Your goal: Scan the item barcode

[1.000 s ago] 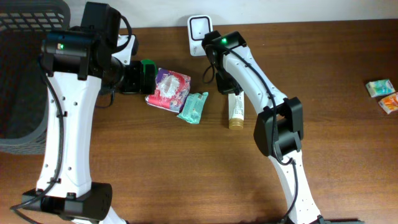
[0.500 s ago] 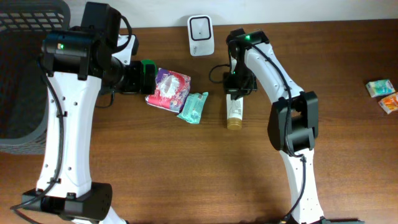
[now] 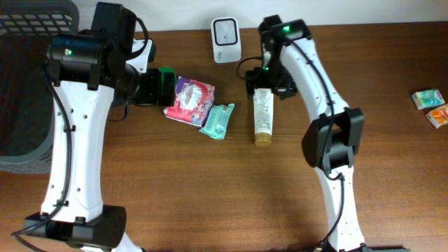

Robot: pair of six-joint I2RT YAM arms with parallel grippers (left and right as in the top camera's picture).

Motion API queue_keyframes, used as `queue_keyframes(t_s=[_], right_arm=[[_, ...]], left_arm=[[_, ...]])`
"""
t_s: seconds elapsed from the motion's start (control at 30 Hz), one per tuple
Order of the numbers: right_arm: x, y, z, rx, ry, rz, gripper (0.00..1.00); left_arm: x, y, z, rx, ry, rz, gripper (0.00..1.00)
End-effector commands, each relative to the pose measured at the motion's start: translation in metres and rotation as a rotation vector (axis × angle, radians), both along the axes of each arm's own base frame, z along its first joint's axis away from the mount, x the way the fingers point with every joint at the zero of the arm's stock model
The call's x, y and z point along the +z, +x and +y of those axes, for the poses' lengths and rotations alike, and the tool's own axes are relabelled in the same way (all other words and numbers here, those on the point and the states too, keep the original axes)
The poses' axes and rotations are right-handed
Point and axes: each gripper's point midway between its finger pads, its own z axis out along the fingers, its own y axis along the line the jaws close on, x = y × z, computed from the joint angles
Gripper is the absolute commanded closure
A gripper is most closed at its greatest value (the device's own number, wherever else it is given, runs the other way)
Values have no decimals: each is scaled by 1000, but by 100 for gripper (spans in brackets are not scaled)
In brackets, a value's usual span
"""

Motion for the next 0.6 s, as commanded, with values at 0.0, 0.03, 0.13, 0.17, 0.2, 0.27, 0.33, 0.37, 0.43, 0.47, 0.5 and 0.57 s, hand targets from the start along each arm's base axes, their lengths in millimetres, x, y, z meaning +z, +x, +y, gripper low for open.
queue_keyframes(t_s=[0.0, 0.03, 0.13, 0.17, 0.2, 0.27, 0.33, 0.37, 0.43, 0.47, 0.5, 0.57], right_arm=[[-10, -8, -28, 5, 176, 94, 0], [-15, -15, -25, 31, 264, 127, 1], [-49, -35, -14, 31, 470, 209, 1], [-59, -38, -7, 11, 546, 215, 5], [-64, -38, 0, -4, 613, 211, 5], [-69, -39, 6, -10, 658, 207, 11], [-72, -37, 7, 1, 651, 193, 33], [-75, -36, 7, 1, 631, 188, 47], [-78, -33, 9, 19, 611, 171, 65], [-79, -33, 11, 27, 605, 166, 76], [-80, -32, 13, 36, 602, 157, 90], [-80, -29, 16, 18, 601, 155, 96]], left_arm=[[6, -3, -1, -18, 1, -20, 1], [6, -3, -1, -18, 1, -20, 1], [6, -3, -1, -18, 1, -20, 1], [6, -3, -1, -18, 1, -20, 1], [6, -3, -1, -18, 1, -20, 1], [6, -3, -1, -18, 1, -20, 1], [6, -3, -1, -18, 1, -20, 1], [6, -3, -1, -18, 1, -20, 1], [6, -3, -1, -18, 1, -20, 1], [6, -3, -1, -18, 1, -20, 1], [6, -3, -1, -18, 1, -20, 1], [6, -3, -1, -18, 1, -20, 1]])
